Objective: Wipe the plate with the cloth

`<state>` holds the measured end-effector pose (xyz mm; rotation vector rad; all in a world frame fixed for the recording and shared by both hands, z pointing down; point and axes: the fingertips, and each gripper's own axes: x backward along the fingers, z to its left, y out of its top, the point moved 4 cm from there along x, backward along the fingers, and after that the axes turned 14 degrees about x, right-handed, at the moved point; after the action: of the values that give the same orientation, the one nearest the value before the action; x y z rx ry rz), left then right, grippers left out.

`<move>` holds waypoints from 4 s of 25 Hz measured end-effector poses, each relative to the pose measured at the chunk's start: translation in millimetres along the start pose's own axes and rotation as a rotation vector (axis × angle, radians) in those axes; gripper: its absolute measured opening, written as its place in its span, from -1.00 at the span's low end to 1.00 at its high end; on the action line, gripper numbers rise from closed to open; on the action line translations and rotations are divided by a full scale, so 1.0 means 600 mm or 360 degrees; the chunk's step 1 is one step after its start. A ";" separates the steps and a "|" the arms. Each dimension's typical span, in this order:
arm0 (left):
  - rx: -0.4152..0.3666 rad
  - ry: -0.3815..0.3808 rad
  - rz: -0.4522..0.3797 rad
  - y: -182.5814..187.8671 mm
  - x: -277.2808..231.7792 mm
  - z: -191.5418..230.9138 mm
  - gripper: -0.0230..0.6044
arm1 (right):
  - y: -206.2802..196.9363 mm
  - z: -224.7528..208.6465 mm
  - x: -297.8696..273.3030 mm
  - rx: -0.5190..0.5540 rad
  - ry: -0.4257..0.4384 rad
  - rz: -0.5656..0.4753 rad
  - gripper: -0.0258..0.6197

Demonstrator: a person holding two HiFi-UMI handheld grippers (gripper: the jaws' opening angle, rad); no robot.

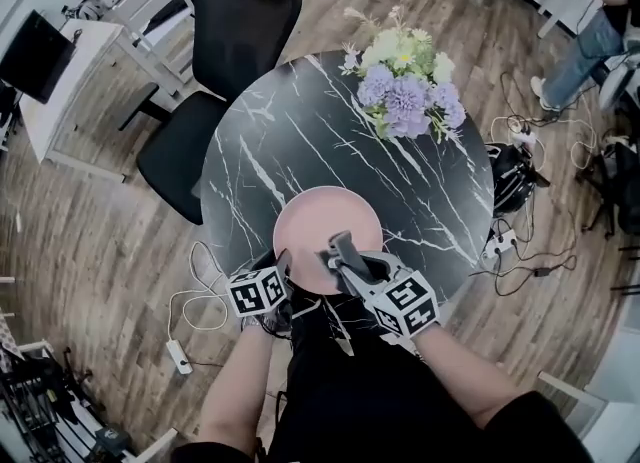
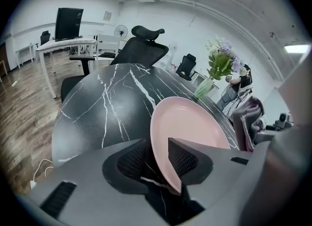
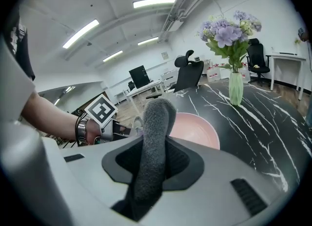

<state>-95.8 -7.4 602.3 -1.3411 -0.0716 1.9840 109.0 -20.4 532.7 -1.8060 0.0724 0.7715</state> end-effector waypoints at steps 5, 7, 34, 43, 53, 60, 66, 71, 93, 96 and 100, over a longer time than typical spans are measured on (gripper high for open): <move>-0.0029 -0.0056 0.0106 0.011 -0.020 0.009 -0.42 | 0.001 0.008 -0.045 -0.0079 -0.0022 0.0083 -0.59; -0.0042 -0.0078 0.0145 0.013 -0.025 0.013 -0.44 | 0.000 0.015 -0.066 -0.0106 -0.0026 0.0118 -0.59; 0.0118 -0.0157 0.0204 0.012 -0.034 0.022 -0.79 | -0.062 0.091 -0.193 -0.0058 0.0125 0.0734 -0.59; 0.0159 -0.0200 0.0205 0.006 -0.036 0.018 -0.80 | -0.078 0.077 -0.134 0.0183 0.0105 0.0936 -0.59; 0.0125 -0.0219 0.0216 0.006 -0.036 0.016 -0.80 | -0.091 -0.002 -0.088 0.0407 -0.0080 0.1085 -0.58; 0.0065 -0.0212 0.0235 0.013 -0.032 0.020 -0.80 | -0.082 -0.059 -0.079 0.0405 -0.0212 0.1117 -0.58; 0.0016 -0.0248 0.0274 0.015 -0.036 0.021 -0.79 | -0.070 -0.106 -0.088 0.0366 -0.0308 0.1098 -0.58; -0.0007 -0.0268 0.0308 0.015 -0.037 0.022 -0.78 | -0.053 -0.133 -0.104 0.0378 -0.0350 0.1090 -0.58; -0.0062 -0.0282 0.0366 0.014 -0.042 0.020 -0.77 | 0.027 -0.114 -0.247 0.0670 -0.0284 0.1038 -0.58; -0.0055 -0.0277 0.0360 0.014 -0.041 0.020 -0.77 | 0.036 -0.095 -0.266 0.0725 -0.0254 0.1021 -0.58; -0.0021 -0.0274 0.0345 0.013 -0.041 0.021 -0.77 | 0.038 -0.072 -0.282 0.0761 -0.0207 0.0991 -0.59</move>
<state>-105.8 -23.0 624.2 -1.2264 -0.0204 2.2828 -13.1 -119.8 611.4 -1.2689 0.7001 1.1873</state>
